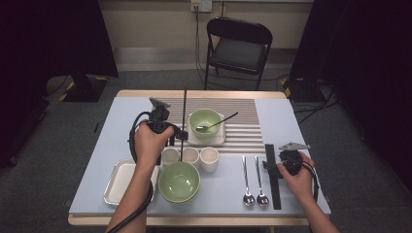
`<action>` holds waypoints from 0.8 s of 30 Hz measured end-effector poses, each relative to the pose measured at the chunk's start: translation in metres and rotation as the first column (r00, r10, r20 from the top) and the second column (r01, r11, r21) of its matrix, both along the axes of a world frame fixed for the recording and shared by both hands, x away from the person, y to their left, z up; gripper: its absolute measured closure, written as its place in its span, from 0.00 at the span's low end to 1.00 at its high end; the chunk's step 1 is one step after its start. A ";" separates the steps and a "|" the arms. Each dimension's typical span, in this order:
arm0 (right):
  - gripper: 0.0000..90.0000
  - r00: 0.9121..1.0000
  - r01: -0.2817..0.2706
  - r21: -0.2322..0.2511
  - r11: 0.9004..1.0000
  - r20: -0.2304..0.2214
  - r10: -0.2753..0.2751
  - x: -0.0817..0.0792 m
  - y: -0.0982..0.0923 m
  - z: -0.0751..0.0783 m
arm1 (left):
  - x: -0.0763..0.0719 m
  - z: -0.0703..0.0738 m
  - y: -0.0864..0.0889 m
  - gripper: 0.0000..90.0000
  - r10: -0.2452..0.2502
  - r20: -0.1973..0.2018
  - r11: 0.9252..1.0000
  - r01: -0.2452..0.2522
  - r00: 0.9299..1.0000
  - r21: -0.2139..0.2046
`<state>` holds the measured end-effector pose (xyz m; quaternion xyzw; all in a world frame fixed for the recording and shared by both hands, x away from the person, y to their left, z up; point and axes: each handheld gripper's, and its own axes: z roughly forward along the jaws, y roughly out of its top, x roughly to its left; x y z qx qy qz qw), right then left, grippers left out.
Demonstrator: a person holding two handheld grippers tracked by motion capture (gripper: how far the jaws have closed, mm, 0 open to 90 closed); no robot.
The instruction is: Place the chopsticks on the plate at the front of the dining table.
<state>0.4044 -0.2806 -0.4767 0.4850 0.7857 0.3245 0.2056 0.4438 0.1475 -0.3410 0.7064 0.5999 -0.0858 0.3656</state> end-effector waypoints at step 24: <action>0.16 1.000 0.000 0.004 1.000 0.017 0.000 -0.002 0.000 -0.002 | 0.014 -0.003 0.010 0.96 0.024 -0.004 1.000 -0.024 1.000 -0.019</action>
